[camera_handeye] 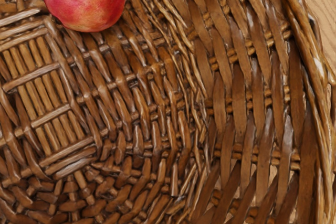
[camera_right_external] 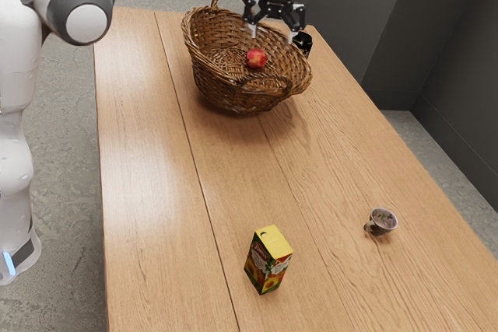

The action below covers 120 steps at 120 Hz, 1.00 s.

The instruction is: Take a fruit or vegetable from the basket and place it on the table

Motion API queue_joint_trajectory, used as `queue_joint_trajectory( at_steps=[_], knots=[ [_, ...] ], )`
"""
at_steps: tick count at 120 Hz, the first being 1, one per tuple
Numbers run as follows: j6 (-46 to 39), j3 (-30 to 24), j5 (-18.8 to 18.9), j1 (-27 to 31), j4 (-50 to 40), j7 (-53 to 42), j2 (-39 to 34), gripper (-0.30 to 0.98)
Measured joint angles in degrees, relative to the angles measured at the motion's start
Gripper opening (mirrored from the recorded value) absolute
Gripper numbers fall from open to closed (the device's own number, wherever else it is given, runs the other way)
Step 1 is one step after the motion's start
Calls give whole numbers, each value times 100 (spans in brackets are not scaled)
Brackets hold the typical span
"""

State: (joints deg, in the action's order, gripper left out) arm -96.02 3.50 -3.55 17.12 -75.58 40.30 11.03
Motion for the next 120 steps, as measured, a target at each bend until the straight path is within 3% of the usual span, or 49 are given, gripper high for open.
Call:
queue_joint_trajectory(
  at_steps=[57,120],
  knots=[
    [-858,96,248,669,-20,-2067,676,69],
    [-1251,153,278,737,-21,-3186,1063,69]
  ],
)
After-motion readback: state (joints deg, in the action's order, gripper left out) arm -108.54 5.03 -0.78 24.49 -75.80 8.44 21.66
